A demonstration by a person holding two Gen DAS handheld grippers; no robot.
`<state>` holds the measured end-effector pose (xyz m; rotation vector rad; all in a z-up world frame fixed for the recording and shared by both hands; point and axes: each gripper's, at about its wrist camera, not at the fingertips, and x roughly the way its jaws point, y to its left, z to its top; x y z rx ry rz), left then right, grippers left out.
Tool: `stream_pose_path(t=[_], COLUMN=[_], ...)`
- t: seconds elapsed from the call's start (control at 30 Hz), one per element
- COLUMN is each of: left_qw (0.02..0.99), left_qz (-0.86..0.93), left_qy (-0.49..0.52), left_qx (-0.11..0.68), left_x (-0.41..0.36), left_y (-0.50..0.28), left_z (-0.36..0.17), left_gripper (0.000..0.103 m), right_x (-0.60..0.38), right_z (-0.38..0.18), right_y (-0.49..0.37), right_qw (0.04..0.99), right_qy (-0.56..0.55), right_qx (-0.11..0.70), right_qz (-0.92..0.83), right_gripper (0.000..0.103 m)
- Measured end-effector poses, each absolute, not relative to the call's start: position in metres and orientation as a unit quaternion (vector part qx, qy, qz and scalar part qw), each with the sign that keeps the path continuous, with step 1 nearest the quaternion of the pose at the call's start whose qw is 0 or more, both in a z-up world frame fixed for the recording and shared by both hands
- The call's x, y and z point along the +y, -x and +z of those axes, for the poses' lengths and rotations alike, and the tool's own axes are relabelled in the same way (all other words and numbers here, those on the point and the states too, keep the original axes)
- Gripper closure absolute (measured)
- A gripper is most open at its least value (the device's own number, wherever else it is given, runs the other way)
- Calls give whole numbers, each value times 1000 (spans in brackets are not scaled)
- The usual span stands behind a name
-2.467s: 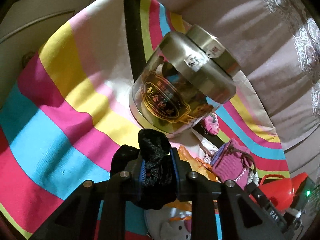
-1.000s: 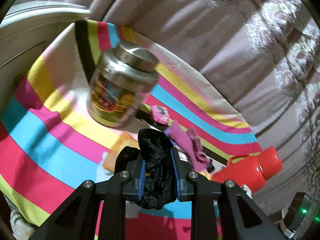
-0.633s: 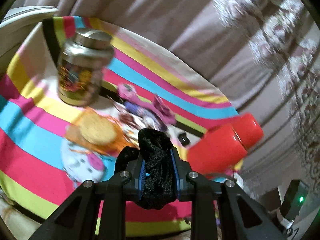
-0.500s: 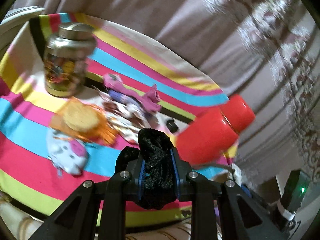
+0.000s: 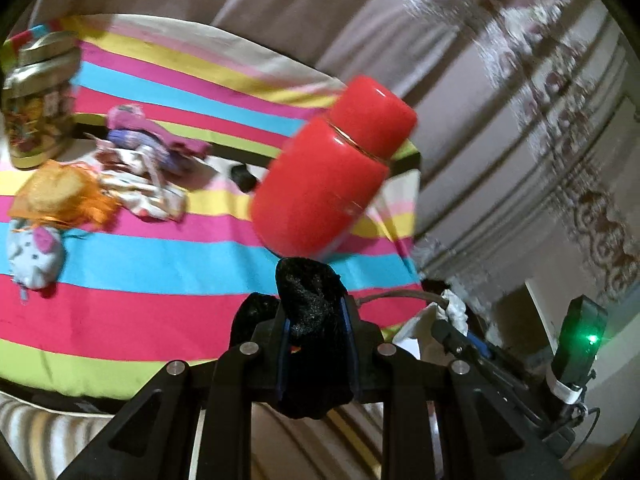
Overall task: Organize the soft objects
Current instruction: 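Carry both held items over the purple-rimmed box and open both tools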
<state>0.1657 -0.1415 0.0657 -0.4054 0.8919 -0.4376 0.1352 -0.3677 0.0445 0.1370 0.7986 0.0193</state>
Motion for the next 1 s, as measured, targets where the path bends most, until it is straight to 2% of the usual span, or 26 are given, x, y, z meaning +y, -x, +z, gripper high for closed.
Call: stream_pose_path(t=[0.9, 0.97, 1.0], left_qw=[781, 774, 769], left_qz=[-383, -401, -412], left_qy=[114, 110, 107], left_qx=[479, 477, 477], left_x=[-291, -298, -302], left_y=[-108, -105, -102], left_z=[67, 70, 71], left_gripper=[79, 75, 69], right_x=[-522, -531, -534], right_z=[55, 56, 57], right_y=[-68, -65, -63], right_qw=[908, 906, 906], right_qy=[-100, -105, -107], right_qx=[375, 374, 372], right_qz=[-158, -169, -173], right_gripper=[71, 70, 70])
